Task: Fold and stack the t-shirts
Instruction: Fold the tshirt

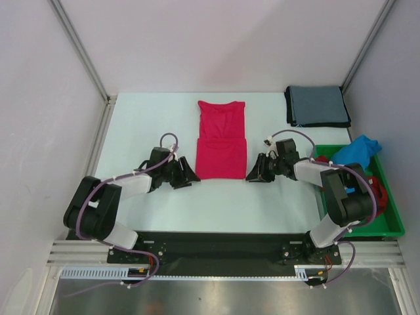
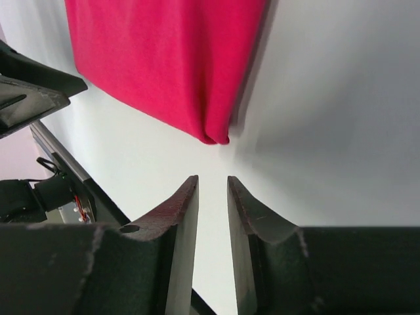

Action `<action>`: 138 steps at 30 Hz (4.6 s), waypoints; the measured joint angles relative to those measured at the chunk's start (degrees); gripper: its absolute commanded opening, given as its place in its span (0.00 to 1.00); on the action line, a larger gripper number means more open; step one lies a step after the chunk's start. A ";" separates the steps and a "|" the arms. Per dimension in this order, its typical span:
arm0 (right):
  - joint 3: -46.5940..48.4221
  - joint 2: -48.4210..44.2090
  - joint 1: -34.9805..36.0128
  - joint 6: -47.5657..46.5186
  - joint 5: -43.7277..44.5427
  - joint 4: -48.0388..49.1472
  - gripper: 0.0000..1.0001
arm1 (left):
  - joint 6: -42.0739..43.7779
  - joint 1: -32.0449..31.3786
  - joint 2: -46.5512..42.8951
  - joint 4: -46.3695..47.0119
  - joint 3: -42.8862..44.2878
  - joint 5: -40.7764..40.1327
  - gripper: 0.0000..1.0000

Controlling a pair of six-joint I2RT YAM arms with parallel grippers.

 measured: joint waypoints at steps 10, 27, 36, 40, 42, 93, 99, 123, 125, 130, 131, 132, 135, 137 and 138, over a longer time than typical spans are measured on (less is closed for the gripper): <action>0.11 5.42 0.42 -0.09 -1.68 6.95 0.28 | -0.04 0.00 6.14 6.43 1.99 0.44 0.50; 1.49 8.09 -1.64 -0.33 -2.95 9.35 0.27 | -0.22 0.13 10.23 9.99 4.11 1.51 0.44; 1.49 7.74 -2.73 -0.17 -3.74 9.62 0.27 | -0.68 0.17 10.69 10.34 4.22 1.77 0.40; 1.51 8.59 -2.08 0.44 -4.39 11.19 0.27 | -1.14 0.17 11.02 10.75 4.22 2.05 0.39; 1.51 9.27 -1.60 0.68 -4.57 11.65 0.27 | -1.33 0.17 11.13 10.93 4.22 2.12 0.38; -1.31 3.10 -4.79 -2.64 -4.76 1.92 0.17 | 0.04 1.14 5.07 5.51 0.52 1.29 0.50; -4.59 -0.96 -4.94 -0.66 -3.80 1.49 0.45 | -1.27 1.20 1.90 6.12 -1.51 1.64 0.65; -19.67 -4.98 1.36 33.77 10.36 29.94 0.55 | -21.70 0.09 1.29 24.61 -12.13 -0.46 0.66; -21.24 -6.54 2.45 36.24 13.05 30.77 0.55 | -22.71 -0.50 -0.28 23.41 -12.61 -1.86 0.68; -24.00 -10.32 6.84 43.65 22.12 30.97 0.54 | -27.69 -4.17 -3.08 22.75 -14.43 -6.62 0.66; -24.46 -10.84 7.98 45.44 24.20 31.01 0.53 | -29.24 -5.07 -3.17 23.78 -15.13 -7.54 0.66; -25.09 -11.45 9.51 47.69 26.95 31.30 0.53 | -31.06 -5.88 -3.32 24.94 -15.96 -8.46 0.66; -25.79 -12.33 13.31 52.70 33.68 31.30 0.52 | -35.87 -7.63 -3.65 28.02 -18.05 -11.21 0.64; -25.73 -12.33 15.34 55.74 37.64 30.88 0.51 | -39.04 -8.17 -3.65 30.58 -19.74 -13.14 0.62; -25.70 -12.33 16.26 57.13 39.54 30.62 0.51 | -40.57 -8.37 -3.65 31.93 -20.65 -14.01 0.62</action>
